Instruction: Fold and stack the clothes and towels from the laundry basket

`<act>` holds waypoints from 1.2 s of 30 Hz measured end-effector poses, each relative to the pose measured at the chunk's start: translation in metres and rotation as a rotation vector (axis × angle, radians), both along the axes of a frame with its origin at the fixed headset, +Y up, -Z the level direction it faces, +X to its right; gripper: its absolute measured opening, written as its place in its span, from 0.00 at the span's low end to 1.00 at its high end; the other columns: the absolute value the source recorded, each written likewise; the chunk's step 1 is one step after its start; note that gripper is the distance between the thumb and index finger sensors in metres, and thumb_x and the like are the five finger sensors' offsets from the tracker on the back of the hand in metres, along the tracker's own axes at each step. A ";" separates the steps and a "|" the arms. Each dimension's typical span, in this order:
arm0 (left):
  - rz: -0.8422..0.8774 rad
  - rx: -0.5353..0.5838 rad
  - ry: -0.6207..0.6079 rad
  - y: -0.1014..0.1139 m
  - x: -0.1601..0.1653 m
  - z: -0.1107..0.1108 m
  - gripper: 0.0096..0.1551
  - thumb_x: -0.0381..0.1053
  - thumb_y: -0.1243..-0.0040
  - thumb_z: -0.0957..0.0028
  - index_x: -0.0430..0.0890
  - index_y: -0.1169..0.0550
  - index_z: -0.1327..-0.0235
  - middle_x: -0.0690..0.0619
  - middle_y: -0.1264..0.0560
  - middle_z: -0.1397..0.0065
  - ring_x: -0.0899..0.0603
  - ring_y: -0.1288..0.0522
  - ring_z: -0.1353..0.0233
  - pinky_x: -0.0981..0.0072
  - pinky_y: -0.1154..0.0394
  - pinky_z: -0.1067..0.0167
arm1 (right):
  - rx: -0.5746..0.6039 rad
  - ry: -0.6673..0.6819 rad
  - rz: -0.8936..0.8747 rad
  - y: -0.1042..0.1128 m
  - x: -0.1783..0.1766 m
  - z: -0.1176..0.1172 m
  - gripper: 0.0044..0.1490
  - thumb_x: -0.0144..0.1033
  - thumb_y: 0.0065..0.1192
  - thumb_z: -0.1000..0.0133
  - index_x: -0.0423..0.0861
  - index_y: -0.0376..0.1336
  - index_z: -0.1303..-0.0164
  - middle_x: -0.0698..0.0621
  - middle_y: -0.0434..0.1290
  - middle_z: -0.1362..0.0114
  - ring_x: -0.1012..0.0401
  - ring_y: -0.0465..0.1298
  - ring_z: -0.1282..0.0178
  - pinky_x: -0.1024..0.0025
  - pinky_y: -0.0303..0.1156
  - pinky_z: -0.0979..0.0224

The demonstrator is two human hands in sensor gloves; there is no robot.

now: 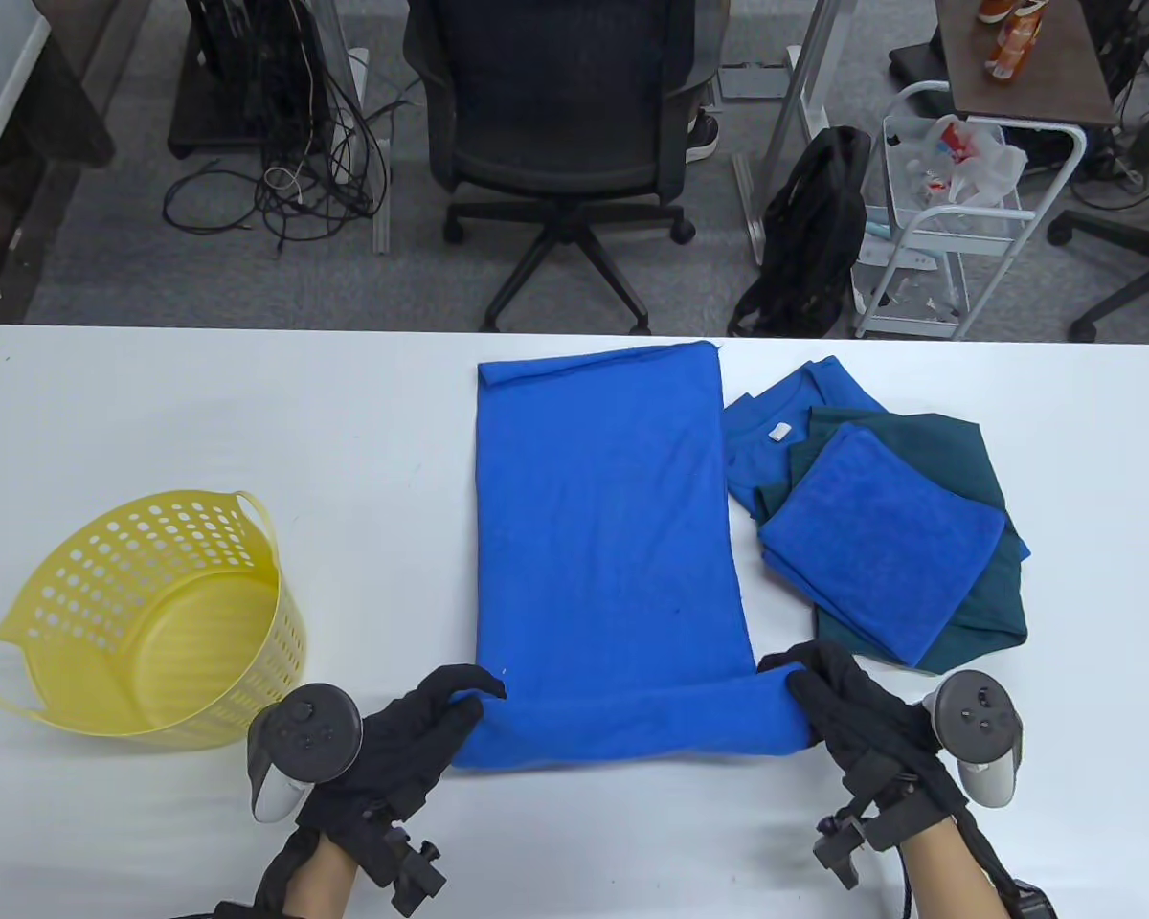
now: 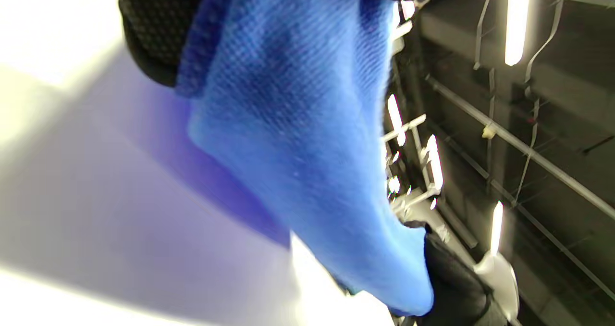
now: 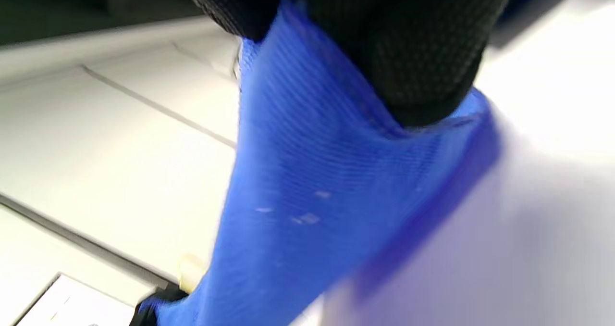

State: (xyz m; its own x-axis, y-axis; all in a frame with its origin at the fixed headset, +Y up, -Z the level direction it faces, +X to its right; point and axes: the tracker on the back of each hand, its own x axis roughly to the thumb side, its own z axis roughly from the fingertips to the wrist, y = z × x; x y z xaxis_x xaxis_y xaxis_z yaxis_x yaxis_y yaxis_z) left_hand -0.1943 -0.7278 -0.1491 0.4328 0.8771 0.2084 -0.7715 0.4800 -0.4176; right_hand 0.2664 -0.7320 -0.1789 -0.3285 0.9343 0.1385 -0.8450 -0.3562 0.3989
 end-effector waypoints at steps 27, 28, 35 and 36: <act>-1.081 0.029 0.552 0.018 0.057 -0.181 0.25 0.57 0.49 0.35 0.53 0.28 0.26 0.36 0.34 0.13 0.29 0.30 0.20 0.33 0.31 0.28 | 0.227 -0.379 1.190 0.035 -0.095 -0.198 0.24 0.33 0.53 0.32 0.43 0.62 0.26 0.28 0.51 0.12 0.28 0.52 0.19 0.20 0.51 0.27; -1.092 0.011 0.560 0.009 0.054 -0.190 0.25 0.58 0.49 0.35 0.53 0.28 0.26 0.36 0.35 0.13 0.28 0.31 0.19 0.32 0.32 0.28 | 0.209 -0.391 1.208 0.026 -0.098 -0.208 0.24 0.32 0.52 0.32 0.43 0.62 0.25 0.28 0.51 0.12 0.27 0.51 0.18 0.20 0.50 0.27; -1.108 -0.160 0.551 -0.033 0.033 -0.224 0.45 0.65 0.46 0.41 0.47 0.39 0.13 0.37 0.35 0.13 0.31 0.28 0.21 0.35 0.30 0.29 | 0.153 -0.340 1.293 -0.008 -0.116 -0.240 0.32 0.34 0.49 0.31 0.44 0.52 0.16 0.28 0.44 0.11 0.27 0.47 0.18 0.19 0.47 0.26; -1.089 -0.219 0.531 -0.034 0.031 -0.226 0.52 0.67 0.45 0.43 0.44 0.43 0.10 0.35 0.36 0.13 0.32 0.26 0.22 0.36 0.29 0.29 | 0.128 -0.322 1.294 -0.007 -0.117 -0.241 0.36 0.34 0.50 0.31 0.42 0.48 0.12 0.27 0.42 0.11 0.27 0.46 0.18 0.19 0.47 0.26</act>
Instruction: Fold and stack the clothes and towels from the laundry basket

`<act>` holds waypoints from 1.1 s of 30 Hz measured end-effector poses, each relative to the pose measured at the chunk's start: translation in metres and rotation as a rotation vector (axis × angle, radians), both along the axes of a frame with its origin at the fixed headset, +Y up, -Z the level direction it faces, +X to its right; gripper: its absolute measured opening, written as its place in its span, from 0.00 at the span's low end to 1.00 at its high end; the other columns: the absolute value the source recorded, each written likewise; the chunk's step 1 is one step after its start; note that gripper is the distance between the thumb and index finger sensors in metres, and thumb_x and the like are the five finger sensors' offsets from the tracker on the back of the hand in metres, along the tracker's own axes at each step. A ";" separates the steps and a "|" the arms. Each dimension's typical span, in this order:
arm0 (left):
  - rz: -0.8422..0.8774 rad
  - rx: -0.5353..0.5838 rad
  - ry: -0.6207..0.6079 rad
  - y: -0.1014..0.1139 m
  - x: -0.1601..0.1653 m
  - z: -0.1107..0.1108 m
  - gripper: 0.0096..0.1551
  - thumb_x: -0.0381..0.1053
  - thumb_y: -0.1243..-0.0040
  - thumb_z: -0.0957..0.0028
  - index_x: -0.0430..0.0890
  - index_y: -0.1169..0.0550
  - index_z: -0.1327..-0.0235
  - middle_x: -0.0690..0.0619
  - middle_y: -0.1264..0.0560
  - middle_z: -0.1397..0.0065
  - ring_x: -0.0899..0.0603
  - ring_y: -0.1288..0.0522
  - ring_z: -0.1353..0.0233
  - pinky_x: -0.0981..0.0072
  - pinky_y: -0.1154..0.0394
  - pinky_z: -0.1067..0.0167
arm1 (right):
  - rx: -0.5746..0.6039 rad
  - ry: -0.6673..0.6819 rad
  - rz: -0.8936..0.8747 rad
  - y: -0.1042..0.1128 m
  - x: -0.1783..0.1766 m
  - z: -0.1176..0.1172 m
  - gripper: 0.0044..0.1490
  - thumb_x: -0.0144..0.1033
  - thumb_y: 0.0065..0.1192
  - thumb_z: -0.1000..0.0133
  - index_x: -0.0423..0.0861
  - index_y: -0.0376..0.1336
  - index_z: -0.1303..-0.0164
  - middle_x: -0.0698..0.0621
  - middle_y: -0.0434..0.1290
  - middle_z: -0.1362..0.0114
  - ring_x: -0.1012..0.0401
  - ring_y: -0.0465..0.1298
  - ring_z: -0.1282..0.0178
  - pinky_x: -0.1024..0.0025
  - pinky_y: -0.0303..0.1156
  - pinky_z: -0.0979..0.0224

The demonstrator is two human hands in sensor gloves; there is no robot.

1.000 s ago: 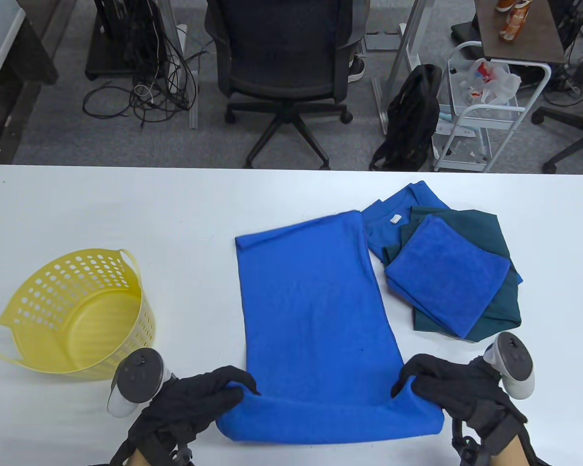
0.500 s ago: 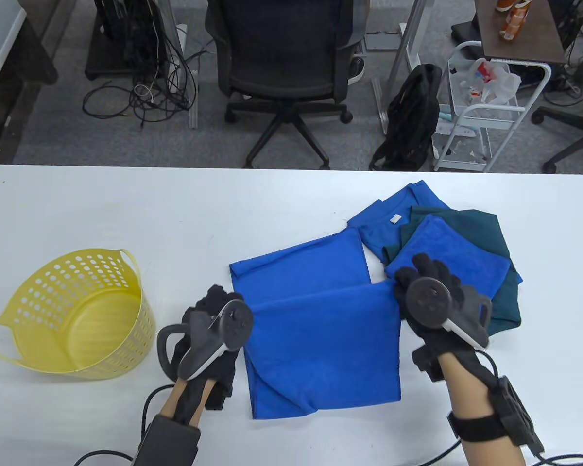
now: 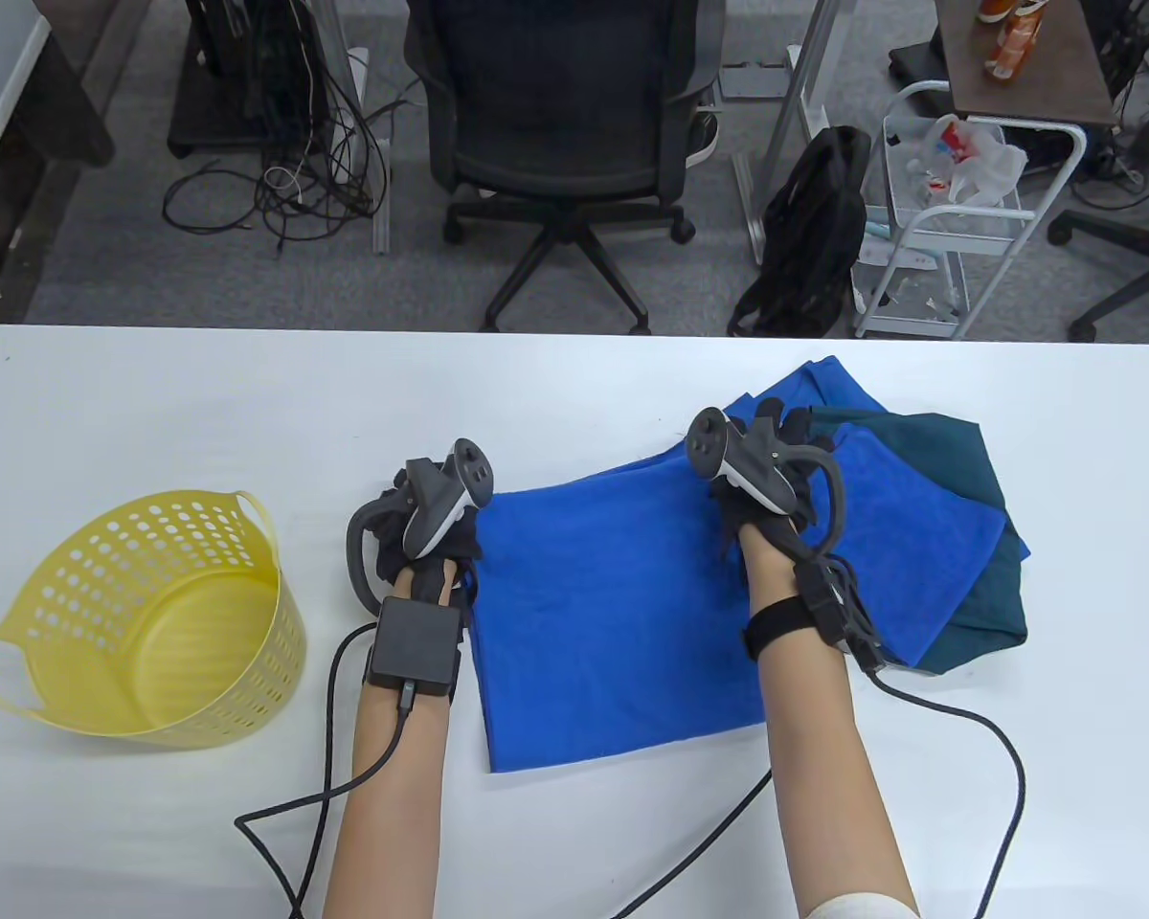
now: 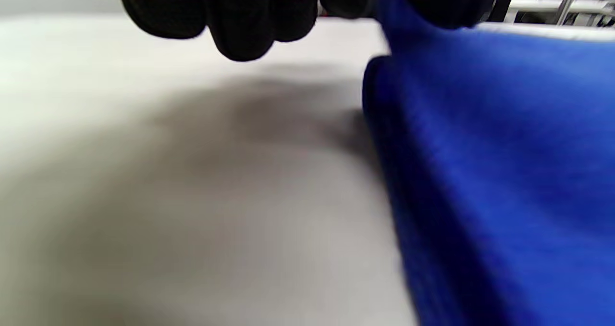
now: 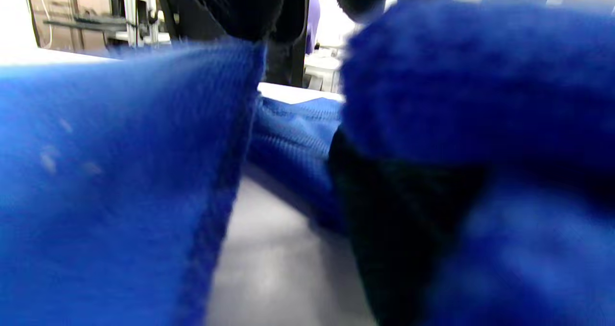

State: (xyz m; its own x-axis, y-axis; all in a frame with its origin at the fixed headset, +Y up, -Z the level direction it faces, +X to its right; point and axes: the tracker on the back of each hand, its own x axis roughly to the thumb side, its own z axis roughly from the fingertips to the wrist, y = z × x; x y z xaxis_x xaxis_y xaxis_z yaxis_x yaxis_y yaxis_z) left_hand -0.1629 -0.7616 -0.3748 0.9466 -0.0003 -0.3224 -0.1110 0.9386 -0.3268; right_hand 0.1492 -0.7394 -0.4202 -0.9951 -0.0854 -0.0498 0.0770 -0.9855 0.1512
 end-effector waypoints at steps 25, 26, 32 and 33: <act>-0.109 -0.046 -0.826 -0.009 0.053 0.231 0.43 0.65 0.31 0.52 0.51 0.27 0.23 0.41 0.34 0.13 0.33 0.27 0.19 0.34 0.29 0.28 | -0.064 0.571 -0.007 -0.035 0.080 0.246 0.36 0.43 0.66 0.41 0.47 0.60 0.22 0.43 0.58 0.13 0.39 0.62 0.18 0.28 0.60 0.25; -0.111 -0.039 -0.817 -0.009 0.052 0.233 0.43 0.64 0.30 0.52 0.52 0.27 0.23 0.41 0.34 0.13 0.34 0.28 0.19 0.34 0.29 0.28 | -0.029 0.570 -0.019 -0.036 0.079 0.248 0.33 0.41 0.67 0.41 0.47 0.63 0.25 0.44 0.60 0.14 0.40 0.63 0.18 0.29 0.61 0.25; -0.110 0.117 -0.771 -0.016 0.046 0.235 0.30 0.61 0.29 0.50 0.56 0.23 0.34 0.47 0.29 0.17 0.39 0.24 0.22 0.35 0.28 0.29 | 0.030 0.529 0.006 -0.039 0.076 0.255 0.25 0.35 0.65 0.39 0.48 0.65 0.31 0.46 0.64 0.17 0.42 0.66 0.20 0.30 0.63 0.26; -0.102 0.119 -0.765 -0.016 0.045 0.235 0.28 0.60 0.30 0.48 0.56 0.23 0.35 0.48 0.30 0.17 0.39 0.25 0.22 0.35 0.28 0.29 | 0.039 0.528 -0.003 -0.040 0.077 0.255 0.24 0.35 0.64 0.39 0.48 0.65 0.32 0.46 0.64 0.17 0.42 0.66 0.20 0.31 0.63 0.26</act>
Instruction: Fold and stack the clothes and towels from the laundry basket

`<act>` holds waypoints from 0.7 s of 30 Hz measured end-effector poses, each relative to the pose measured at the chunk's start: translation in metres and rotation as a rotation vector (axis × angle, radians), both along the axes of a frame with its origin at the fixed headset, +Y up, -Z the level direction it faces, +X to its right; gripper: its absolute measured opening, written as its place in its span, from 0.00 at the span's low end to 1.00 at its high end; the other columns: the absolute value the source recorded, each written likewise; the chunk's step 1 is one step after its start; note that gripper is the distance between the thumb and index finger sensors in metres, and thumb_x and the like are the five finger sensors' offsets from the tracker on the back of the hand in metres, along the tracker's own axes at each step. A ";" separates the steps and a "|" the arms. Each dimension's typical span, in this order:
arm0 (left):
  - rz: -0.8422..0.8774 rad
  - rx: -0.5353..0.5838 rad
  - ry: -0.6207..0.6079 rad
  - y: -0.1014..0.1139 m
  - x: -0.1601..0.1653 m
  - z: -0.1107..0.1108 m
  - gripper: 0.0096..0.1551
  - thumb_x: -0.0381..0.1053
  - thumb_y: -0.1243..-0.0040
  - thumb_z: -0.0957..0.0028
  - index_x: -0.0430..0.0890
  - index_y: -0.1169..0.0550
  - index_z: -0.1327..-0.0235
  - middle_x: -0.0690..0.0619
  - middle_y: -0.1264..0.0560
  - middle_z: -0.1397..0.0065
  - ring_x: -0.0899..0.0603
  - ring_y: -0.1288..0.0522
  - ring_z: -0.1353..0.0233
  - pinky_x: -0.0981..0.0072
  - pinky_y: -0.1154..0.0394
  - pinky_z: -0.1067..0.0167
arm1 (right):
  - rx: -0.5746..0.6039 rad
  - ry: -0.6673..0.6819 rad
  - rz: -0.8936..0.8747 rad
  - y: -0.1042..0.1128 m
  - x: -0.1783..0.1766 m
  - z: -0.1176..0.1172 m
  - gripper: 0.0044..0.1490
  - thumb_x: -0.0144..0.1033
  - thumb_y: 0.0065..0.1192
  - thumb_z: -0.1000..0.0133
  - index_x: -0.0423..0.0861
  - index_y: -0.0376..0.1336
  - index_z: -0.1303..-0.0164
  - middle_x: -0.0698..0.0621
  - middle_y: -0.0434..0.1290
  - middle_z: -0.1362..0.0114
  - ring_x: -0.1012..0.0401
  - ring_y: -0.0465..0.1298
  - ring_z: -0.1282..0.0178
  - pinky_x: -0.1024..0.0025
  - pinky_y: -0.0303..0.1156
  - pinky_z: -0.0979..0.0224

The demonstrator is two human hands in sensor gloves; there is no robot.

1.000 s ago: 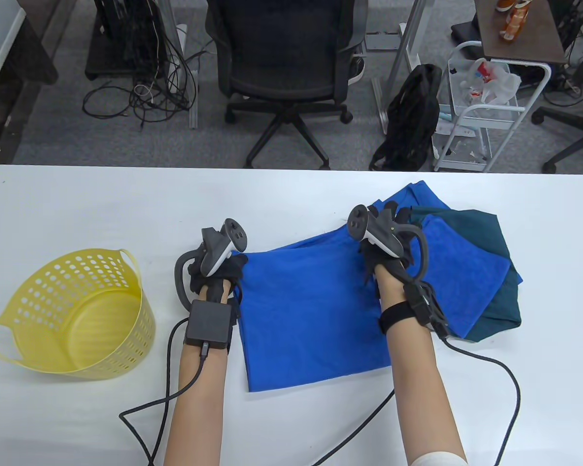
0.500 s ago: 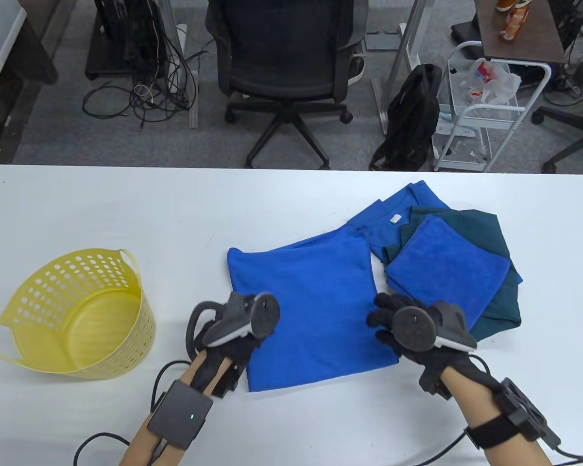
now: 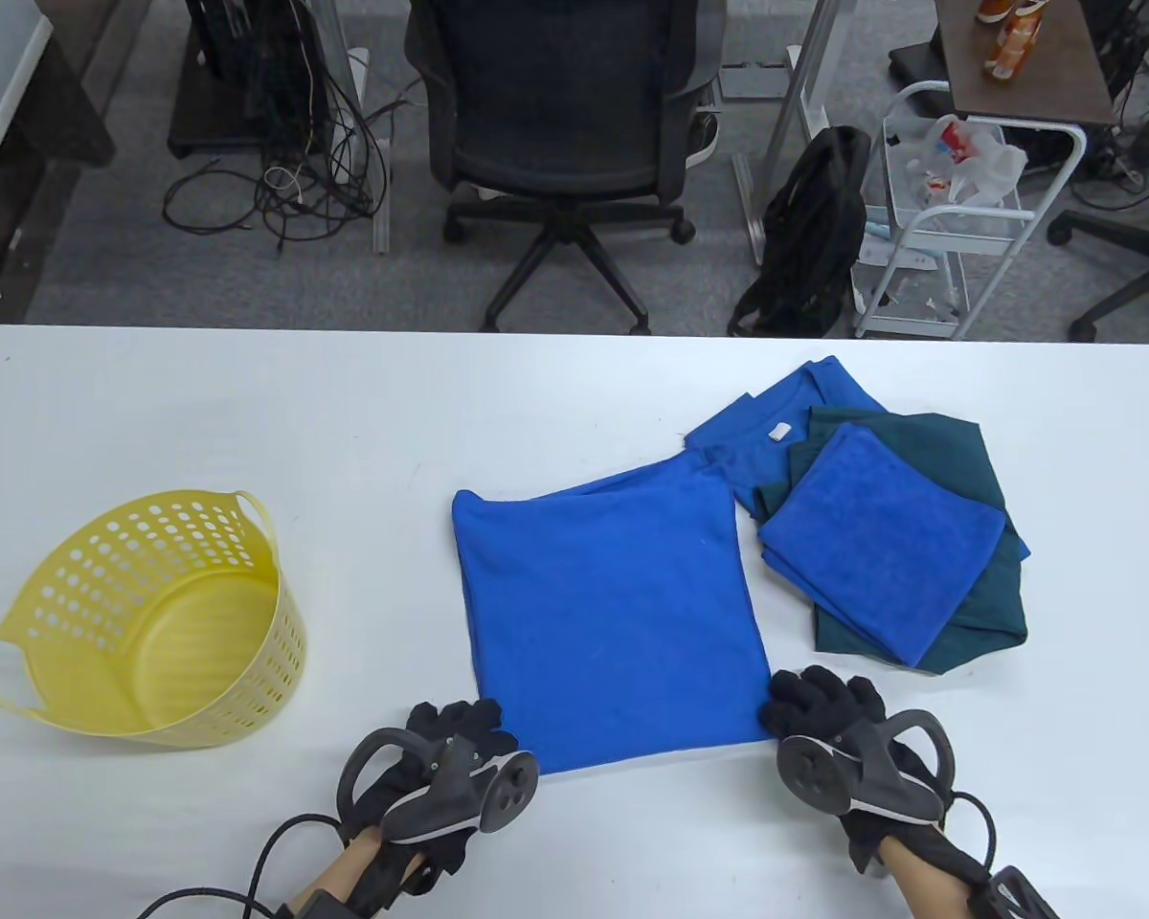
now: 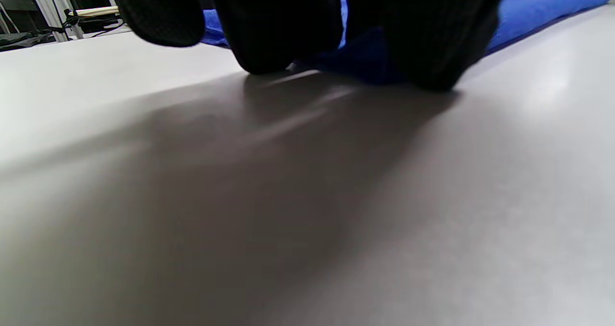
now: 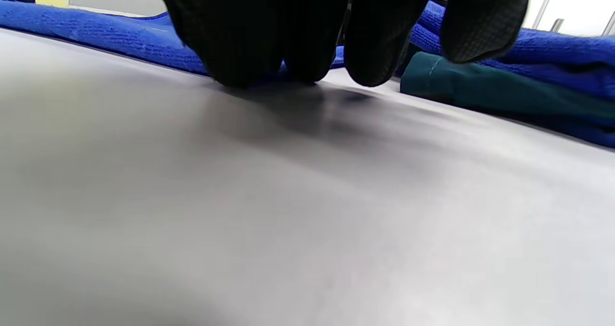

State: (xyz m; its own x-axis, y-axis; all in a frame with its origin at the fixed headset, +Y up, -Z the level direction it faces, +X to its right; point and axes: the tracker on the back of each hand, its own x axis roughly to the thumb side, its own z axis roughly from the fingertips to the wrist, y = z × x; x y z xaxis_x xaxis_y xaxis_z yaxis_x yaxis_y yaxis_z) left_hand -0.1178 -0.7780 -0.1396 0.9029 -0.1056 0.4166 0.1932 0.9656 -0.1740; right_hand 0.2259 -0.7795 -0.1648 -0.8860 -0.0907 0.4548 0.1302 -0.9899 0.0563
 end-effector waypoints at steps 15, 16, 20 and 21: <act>0.129 -0.129 0.119 -0.001 -0.031 -0.013 0.25 0.56 0.40 0.39 0.53 0.25 0.30 0.44 0.35 0.14 0.35 0.32 0.18 0.35 0.30 0.28 | -0.136 -0.015 -0.025 -0.003 0.008 -0.008 0.33 0.42 0.63 0.39 0.47 0.61 0.24 0.45 0.58 0.13 0.38 0.60 0.16 0.24 0.57 0.24; 0.145 -0.145 0.125 -0.001 -0.033 -0.014 0.25 0.56 0.41 0.38 0.52 0.25 0.29 0.43 0.36 0.13 0.34 0.33 0.17 0.34 0.31 0.28 | -0.136 -0.016 -0.029 -0.003 0.009 -0.007 0.33 0.42 0.62 0.39 0.48 0.59 0.23 0.45 0.57 0.12 0.38 0.59 0.16 0.24 0.57 0.24; 0.201 -0.190 0.158 -0.002 -0.041 -0.018 0.25 0.56 0.44 0.37 0.51 0.25 0.28 0.42 0.38 0.12 0.33 0.37 0.16 0.33 0.33 0.27 | -0.029 0.004 -0.006 -0.008 0.003 -0.007 0.25 0.34 0.60 0.37 0.47 0.62 0.29 0.45 0.61 0.15 0.42 0.64 0.18 0.27 0.59 0.24; 0.201 -0.193 0.160 -0.002 -0.042 -0.018 0.25 0.56 0.44 0.37 0.51 0.26 0.28 0.42 0.38 0.12 0.32 0.37 0.16 0.33 0.33 0.27 | -0.025 0.008 -0.023 -0.007 0.002 -0.006 0.24 0.34 0.58 0.37 0.46 0.63 0.30 0.45 0.62 0.16 0.41 0.64 0.18 0.27 0.60 0.25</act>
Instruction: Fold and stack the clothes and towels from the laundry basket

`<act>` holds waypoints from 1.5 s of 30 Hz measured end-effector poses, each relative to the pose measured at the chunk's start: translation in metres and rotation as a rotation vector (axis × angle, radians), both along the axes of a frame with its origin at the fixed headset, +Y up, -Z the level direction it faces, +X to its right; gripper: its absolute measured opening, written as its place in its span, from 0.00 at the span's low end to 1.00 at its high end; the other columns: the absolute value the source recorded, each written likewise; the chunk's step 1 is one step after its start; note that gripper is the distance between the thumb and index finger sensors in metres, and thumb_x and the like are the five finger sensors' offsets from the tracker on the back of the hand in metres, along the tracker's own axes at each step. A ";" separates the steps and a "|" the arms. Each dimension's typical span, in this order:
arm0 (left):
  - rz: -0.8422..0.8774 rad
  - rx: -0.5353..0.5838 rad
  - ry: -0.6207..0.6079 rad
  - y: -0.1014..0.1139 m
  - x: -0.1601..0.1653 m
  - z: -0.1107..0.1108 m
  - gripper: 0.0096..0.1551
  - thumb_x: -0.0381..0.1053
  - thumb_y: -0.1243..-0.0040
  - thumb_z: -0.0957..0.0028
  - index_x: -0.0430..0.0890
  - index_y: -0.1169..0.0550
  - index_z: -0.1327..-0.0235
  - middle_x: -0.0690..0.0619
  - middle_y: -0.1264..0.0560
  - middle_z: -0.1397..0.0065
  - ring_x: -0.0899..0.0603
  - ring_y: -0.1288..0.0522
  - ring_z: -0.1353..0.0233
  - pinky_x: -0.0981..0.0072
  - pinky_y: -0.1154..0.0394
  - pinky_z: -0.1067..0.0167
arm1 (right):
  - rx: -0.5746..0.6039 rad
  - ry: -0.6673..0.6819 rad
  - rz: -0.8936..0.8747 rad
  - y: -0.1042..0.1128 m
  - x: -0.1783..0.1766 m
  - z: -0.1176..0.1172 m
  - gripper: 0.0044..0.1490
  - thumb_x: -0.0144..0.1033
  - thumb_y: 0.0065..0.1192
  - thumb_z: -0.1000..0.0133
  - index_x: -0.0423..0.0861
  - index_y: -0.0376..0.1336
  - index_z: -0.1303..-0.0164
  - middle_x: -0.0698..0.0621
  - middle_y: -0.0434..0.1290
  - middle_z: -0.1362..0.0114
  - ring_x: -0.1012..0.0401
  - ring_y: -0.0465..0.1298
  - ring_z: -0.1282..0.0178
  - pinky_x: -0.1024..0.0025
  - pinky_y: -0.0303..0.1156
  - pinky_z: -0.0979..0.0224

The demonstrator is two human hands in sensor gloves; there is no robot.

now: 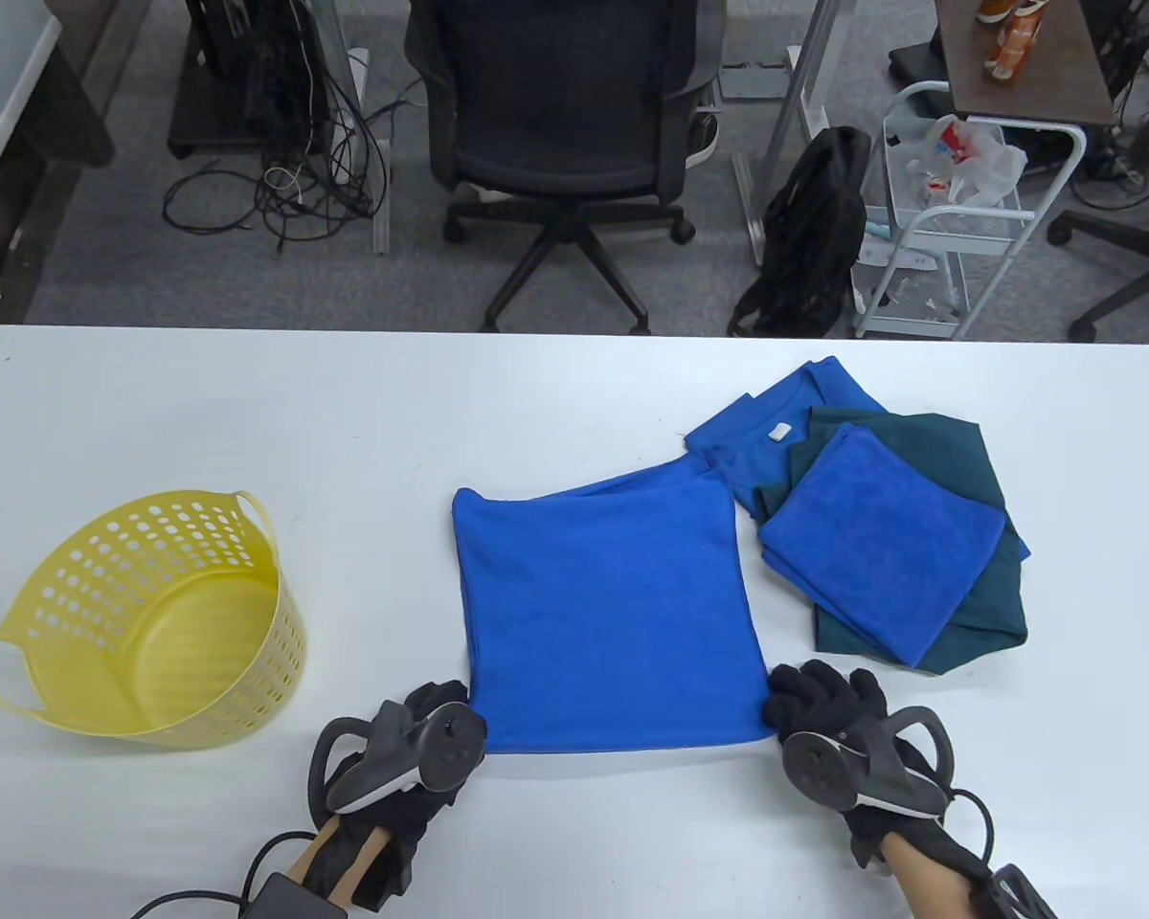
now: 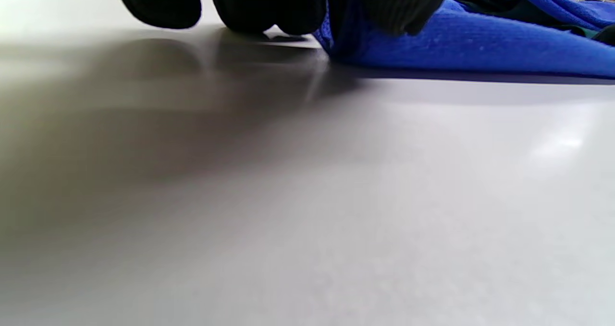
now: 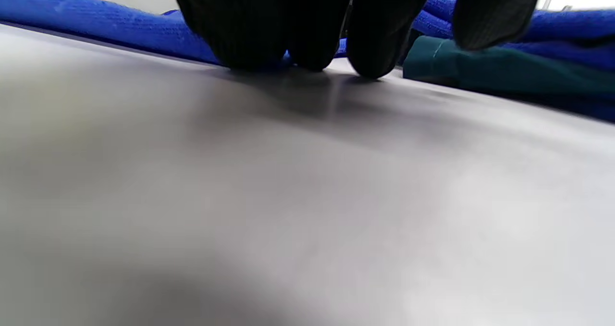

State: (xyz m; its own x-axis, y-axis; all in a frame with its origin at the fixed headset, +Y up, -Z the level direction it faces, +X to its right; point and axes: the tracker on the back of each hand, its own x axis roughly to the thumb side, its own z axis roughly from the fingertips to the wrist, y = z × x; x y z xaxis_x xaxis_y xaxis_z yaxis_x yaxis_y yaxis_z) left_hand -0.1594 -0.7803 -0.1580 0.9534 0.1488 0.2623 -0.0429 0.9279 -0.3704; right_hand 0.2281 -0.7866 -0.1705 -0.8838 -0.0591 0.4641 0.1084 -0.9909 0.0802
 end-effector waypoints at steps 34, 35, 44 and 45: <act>0.053 0.032 0.066 0.081 -0.010 -0.019 0.25 0.57 0.40 0.34 0.47 0.22 0.30 0.38 0.30 0.16 0.30 0.27 0.22 0.35 0.29 0.29 | -0.148 -0.102 -0.347 0.081 0.015 -0.007 0.24 0.34 0.60 0.32 0.31 0.69 0.35 0.30 0.64 0.19 0.31 0.63 0.22 0.27 0.60 0.27; -0.003 0.060 0.081 0.081 -0.002 -0.026 0.25 0.57 0.41 0.34 0.47 0.22 0.30 0.38 0.31 0.16 0.29 0.28 0.21 0.35 0.29 0.29 | -0.089 -0.121 -0.270 0.083 0.006 -0.014 0.24 0.34 0.60 0.33 0.32 0.69 0.35 0.30 0.64 0.19 0.32 0.63 0.22 0.26 0.60 0.27; -0.339 0.063 0.227 0.031 0.038 -0.113 0.25 0.59 0.42 0.37 0.53 0.24 0.29 0.40 0.34 0.13 0.31 0.31 0.19 0.35 0.31 0.28 | 0.146 -0.162 0.442 0.034 -0.066 -0.089 0.23 0.38 0.59 0.35 0.41 0.68 0.34 0.34 0.60 0.17 0.36 0.61 0.20 0.30 0.59 0.24; -0.350 0.051 0.240 0.025 0.036 -0.116 0.27 0.59 0.42 0.37 0.53 0.25 0.27 0.40 0.33 0.13 0.31 0.30 0.19 0.35 0.30 0.28 | 0.187 -0.161 0.460 0.031 -0.067 -0.091 0.24 0.39 0.59 0.35 0.42 0.67 0.32 0.35 0.61 0.17 0.36 0.61 0.20 0.31 0.60 0.24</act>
